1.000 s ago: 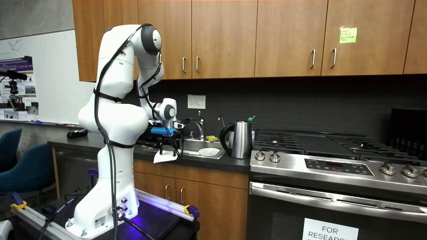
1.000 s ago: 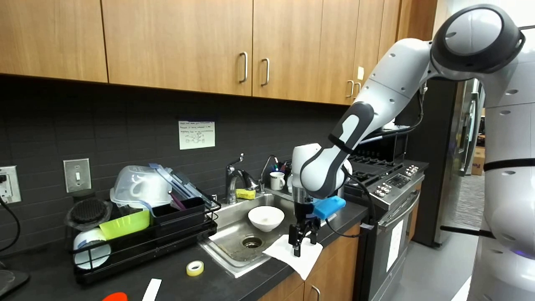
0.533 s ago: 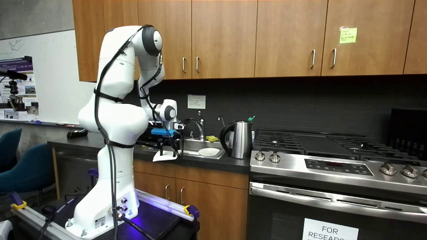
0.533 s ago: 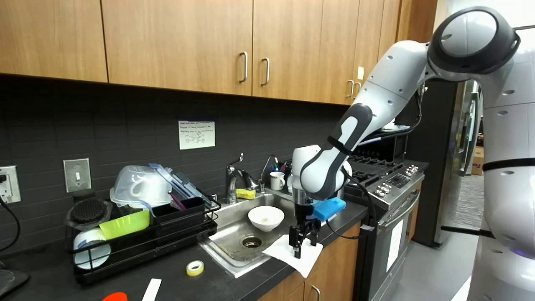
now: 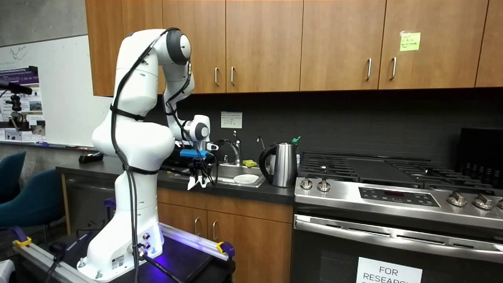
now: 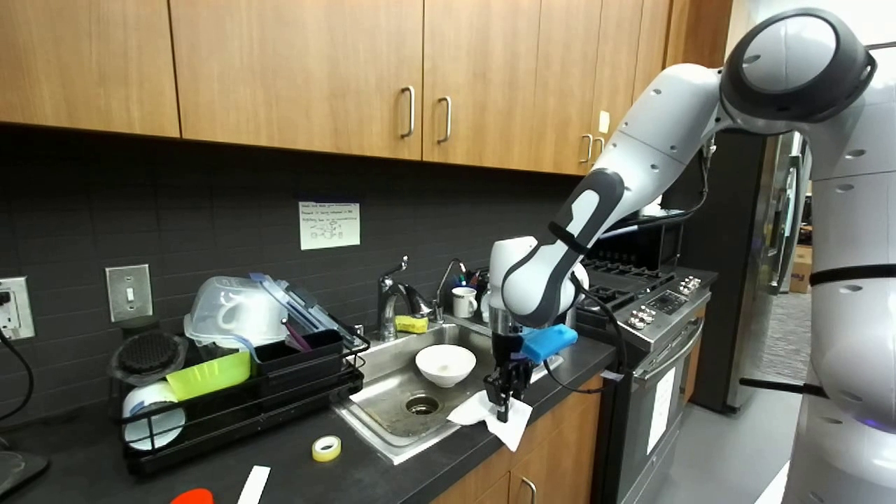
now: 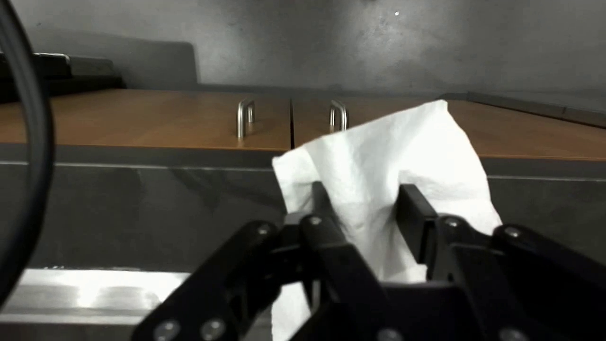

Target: Use the paper towel to clean the surface

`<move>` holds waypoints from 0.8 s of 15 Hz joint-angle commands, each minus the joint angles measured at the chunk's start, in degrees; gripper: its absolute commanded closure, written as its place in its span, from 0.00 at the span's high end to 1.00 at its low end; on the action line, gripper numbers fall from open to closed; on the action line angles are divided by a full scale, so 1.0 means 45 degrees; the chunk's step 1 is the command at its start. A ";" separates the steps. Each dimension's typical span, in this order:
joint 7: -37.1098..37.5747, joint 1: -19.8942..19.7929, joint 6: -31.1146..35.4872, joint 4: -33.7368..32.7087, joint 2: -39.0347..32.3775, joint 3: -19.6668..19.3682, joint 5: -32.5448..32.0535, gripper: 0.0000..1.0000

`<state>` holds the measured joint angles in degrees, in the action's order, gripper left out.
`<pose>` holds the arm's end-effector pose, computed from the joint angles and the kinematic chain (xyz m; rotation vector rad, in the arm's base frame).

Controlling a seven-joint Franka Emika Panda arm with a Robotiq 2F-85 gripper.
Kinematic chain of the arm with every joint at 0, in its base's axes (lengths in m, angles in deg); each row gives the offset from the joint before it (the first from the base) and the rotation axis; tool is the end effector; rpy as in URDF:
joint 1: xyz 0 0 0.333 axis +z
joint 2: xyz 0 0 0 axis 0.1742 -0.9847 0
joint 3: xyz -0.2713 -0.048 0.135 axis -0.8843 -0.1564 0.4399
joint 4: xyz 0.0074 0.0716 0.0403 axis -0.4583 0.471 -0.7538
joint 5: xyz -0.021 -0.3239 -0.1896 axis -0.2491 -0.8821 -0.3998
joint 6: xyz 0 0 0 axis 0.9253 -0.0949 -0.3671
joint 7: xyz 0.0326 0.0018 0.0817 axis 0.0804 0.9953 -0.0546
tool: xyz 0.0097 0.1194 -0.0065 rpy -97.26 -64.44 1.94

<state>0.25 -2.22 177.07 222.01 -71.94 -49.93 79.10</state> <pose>0.4441 0.1198 0.2235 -3.1150 -0.2916 0.0653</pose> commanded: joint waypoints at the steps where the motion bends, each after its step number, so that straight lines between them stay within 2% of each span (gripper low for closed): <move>1: 0.0109 -0.0056 0.0180 0.0073 -0.0075 -0.0026 0.0155 0.09; 2: 0.0138 -0.0065 0.0158 0.0076 -0.0061 -0.0026 0.0161 0.02; 3: 0.0171 -0.0080 0.0185 0.0094 -0.0093 -0.0057 0.0130 0.00; 12: 0.0629 -0.0508 0.0407 0.0506 0.0178 -0.0571 0.0087 0.00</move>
<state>2.47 -3.59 177.24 222.22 -71.61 -51.47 79.14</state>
